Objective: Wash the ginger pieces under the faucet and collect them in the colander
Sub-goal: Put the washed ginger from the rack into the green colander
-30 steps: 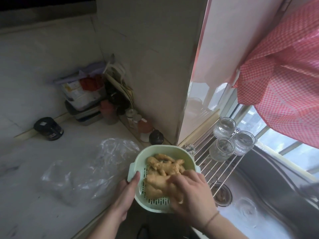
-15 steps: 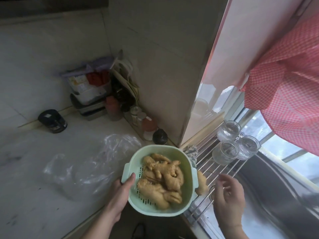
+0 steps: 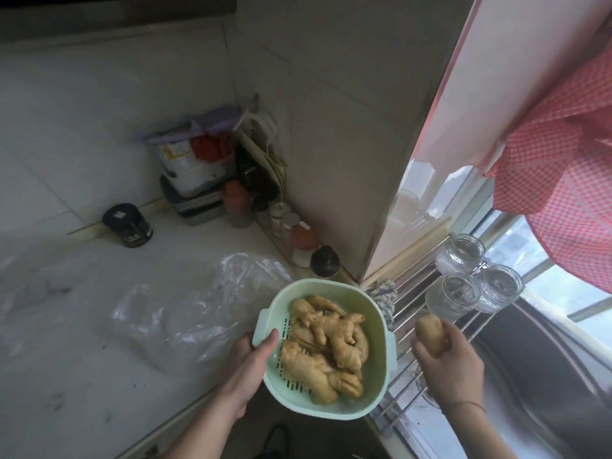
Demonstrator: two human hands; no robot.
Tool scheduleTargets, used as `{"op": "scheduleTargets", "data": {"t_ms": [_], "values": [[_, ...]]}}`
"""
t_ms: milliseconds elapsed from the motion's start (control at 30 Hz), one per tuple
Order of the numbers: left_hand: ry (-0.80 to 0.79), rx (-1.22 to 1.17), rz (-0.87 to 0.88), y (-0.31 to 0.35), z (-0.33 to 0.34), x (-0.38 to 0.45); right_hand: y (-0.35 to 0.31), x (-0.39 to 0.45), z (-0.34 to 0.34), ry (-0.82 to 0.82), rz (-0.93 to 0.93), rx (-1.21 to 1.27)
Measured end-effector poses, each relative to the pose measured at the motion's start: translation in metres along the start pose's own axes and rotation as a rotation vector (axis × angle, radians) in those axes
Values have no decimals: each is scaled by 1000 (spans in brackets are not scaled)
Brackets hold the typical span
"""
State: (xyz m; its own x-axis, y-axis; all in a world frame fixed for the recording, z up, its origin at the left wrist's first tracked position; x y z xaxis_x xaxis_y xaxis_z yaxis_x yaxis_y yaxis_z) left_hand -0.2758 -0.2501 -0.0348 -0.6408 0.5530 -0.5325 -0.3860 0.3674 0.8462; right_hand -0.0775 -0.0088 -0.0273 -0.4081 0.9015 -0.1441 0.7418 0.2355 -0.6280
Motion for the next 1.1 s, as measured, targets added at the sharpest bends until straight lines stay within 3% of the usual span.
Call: {"op": "scheduleTargets", "data": {"t_ms": [100,200,300,467,567,667,700,800,867,1000,1100], "values": [[-18,4,2,1,4,0,-44,-22,-10,52,-331,79],[-42,-4,-6,4,10,0,-84,-44,9,-224,-616,31],[-58,7,4,3,12,1,-98,-47,47,-386,-686,-283],[-65,27,5,1,6,-3,-91,-48,67,-329,-698,-432],[-66,-23,-20,-4,-1,-5,-84,-47,45,-153,-727,-319],[-68,-75,2,0,-9,-12,-71,-45,13,72,-509,-191],[-65,-87,21,2,-12,-14,-65,-44,6,71,-403,-165],[-26,-137,55,9,-29,-24,-64,-51,3,-261,-106,149],[12,-169,71,14,-43,-31,-75,-57,12,-458,-28,328],[75,-209,94,24,-74,-56,-104,-62,26,-608,-120,380],[164,-236,101,19,-104,-80,-133,-67,44,-698,-239,277]]}}
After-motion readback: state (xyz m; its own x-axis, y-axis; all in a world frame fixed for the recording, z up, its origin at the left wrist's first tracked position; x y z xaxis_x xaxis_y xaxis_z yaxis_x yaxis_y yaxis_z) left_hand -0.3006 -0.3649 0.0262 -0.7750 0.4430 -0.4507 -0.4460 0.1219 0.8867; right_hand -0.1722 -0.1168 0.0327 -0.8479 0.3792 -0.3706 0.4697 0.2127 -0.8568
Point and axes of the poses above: each hand's wrist, its own x-axis towards the middle knuckle, its own z-axis out of the palm, y = z × x, the point moved 2 cm from there along x, towards the middle knuckle, and after that the axes turned 8 degrees about -y, right-handed, at the moved point
